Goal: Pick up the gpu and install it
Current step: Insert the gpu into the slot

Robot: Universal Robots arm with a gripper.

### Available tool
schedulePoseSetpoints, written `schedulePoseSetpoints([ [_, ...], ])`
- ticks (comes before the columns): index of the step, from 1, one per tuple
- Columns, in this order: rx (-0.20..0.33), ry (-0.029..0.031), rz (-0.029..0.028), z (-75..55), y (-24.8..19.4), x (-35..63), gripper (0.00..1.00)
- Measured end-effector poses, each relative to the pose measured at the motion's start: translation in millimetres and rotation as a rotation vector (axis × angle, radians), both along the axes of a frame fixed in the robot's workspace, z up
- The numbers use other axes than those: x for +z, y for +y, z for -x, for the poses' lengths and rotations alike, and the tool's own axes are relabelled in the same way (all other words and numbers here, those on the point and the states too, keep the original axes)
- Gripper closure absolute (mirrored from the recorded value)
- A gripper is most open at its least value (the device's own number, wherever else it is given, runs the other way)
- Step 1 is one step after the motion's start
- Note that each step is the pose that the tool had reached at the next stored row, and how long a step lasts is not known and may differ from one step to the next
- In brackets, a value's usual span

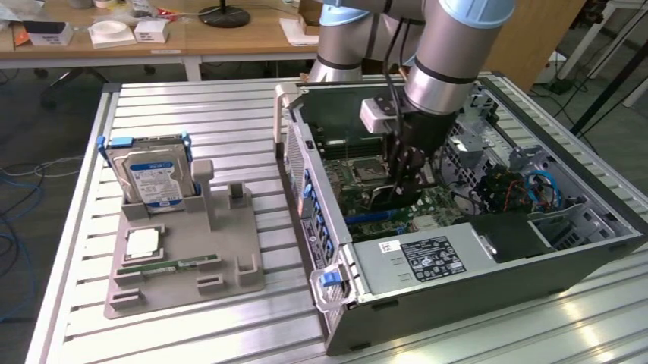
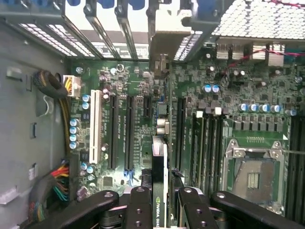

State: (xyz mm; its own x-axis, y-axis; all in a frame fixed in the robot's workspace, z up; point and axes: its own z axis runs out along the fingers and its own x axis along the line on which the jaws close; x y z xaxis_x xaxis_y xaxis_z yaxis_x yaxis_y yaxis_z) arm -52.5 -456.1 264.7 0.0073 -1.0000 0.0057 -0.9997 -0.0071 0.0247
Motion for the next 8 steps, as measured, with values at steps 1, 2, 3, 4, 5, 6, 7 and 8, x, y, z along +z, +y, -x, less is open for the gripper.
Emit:
schedulePoseSetpoints([
  [1, 0.0, 0.0001, 0.0024, 3.2, 0.0, -0.4, 0.74],
  [2, 0.0, 0.0002, 0.0041, 5.9, -0.1, -0.6, 0.74],
  [3, 0.0, 0.0, 0.0044, 8.0, 0.0, -1.0, 0.74],
  [4, 0.0, -0.0002, 0.0043, 8.7, 0.1, -1.1, 0.74],
  [5, 0.0, -0.0002, 0.0042, 8.7, 0.4, -1.2, 0.74],
  [6, 0.0, -0.0002, 0.0042, 8.7, 1.0, -1.2, 0.74],
  [7, 0.0, -0.0002, 0.0042, 8.8, 1.9, -1.2, 0.74],
  [8, 0.0, -0.0001, 0.0043, 9.0, 3.3, -1.2, 0.74],
])
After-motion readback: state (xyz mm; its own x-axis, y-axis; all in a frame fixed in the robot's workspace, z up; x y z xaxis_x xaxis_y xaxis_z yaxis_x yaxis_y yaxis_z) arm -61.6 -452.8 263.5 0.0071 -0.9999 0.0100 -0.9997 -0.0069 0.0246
